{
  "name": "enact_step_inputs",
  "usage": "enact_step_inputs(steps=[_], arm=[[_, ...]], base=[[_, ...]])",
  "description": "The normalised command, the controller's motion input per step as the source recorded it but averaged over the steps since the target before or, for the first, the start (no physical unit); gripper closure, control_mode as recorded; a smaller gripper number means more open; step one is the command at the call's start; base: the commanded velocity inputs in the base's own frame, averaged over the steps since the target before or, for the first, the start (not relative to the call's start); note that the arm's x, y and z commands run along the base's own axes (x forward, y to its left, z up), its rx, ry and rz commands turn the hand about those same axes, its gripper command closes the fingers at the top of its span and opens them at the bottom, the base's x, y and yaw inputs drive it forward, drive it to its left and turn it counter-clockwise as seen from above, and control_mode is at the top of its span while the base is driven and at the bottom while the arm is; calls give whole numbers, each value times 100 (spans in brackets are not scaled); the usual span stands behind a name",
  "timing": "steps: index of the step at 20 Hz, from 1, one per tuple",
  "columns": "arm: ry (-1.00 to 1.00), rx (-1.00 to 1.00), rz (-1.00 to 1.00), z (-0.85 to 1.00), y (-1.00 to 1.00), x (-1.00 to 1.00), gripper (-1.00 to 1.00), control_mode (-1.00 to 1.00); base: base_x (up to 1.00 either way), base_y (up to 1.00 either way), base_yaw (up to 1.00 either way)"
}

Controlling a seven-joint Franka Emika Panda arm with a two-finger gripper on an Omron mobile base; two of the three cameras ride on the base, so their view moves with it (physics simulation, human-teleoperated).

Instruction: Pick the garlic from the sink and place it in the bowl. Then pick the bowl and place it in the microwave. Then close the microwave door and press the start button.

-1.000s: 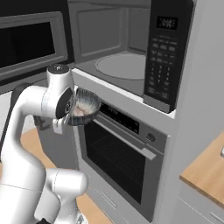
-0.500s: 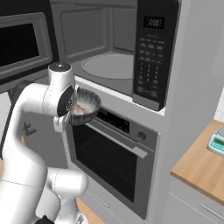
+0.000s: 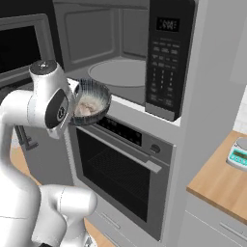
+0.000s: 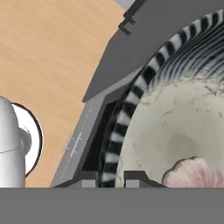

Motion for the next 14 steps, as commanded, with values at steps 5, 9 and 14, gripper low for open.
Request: enact_step_inputs(steps=[5, 9, 14], arm=[[-23, -3, -17, 70, 0, 0, 100, -100], [-17, -4, -13, 61, -3, 3, 100, -100], [-9, -4, -10, 41, -21, 41, 100, -100]], base=[[0, 0, 0], [0, 0, 0], [0, 0, 0]])
